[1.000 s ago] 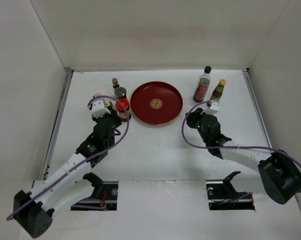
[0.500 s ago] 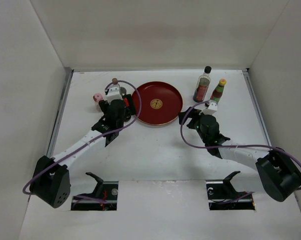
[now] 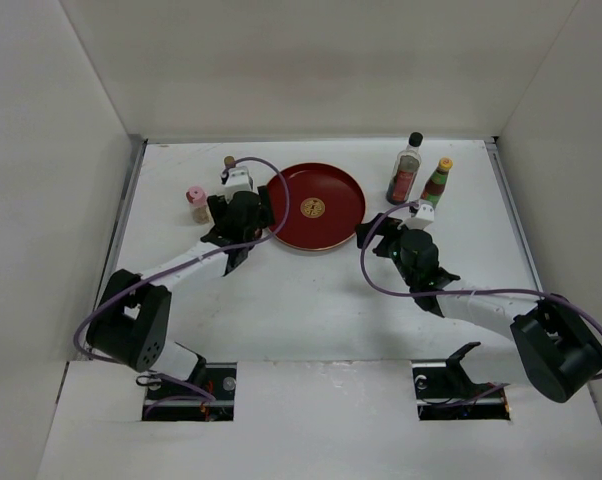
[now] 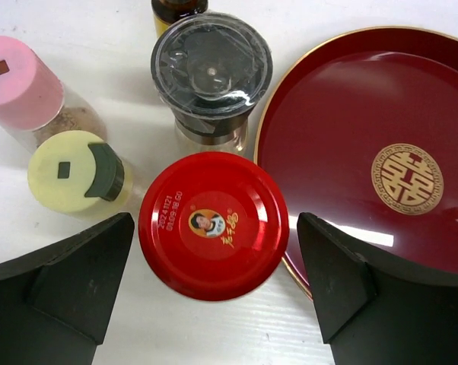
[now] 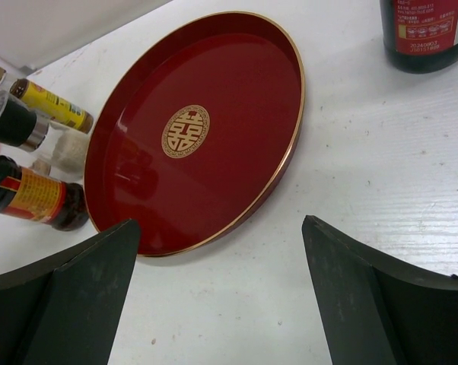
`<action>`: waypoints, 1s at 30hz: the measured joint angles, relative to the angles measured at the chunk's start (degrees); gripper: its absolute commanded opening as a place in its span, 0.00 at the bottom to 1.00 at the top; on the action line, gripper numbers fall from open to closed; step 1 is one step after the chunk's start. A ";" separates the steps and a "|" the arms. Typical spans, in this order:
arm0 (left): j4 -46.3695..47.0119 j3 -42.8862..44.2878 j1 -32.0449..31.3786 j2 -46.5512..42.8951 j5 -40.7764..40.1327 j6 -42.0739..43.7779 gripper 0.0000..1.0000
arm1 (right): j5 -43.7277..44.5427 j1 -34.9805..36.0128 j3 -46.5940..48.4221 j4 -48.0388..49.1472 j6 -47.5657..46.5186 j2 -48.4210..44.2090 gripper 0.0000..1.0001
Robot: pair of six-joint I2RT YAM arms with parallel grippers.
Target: Organize the condiment bottles
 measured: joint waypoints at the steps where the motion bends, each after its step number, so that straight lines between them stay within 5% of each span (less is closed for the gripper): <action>1: 0.37 0.26 0.11 0.72 -0.02 0.20 0.85 | -0.04 0.00 0.00 0.02 -0.02 0.00 0.95; 9: 2.51 2.40 0.57 4.24 -0.33 1.27 0.65 | -0.63 0.00 0.00 0.11 0.00 0.09 0.95; 15: 2.73 2.99 0.57 5.35 -0.46 1.42 0.80 | -0.79 -0.07 -0.02 0.09 0.00 0.07 0.96; 18: 2.69 2.99 0.55 5.79 -0.46 1.27 0.79 | -0.85 -0.07 -0.02 0.11 0.00 0.07 0.97; 24: 2.54 2.86 0.55 5.95 -0.81 1.36 0.39 | -1.05 -0.07 -0.02 0.11 0.00 0.07 0.97; 30: 0.13 -0.35 0.44 0.90 -0.98 1.27 0.32 | -1.27 -0.11 -0.02 0.11 0.20 0.07 0.97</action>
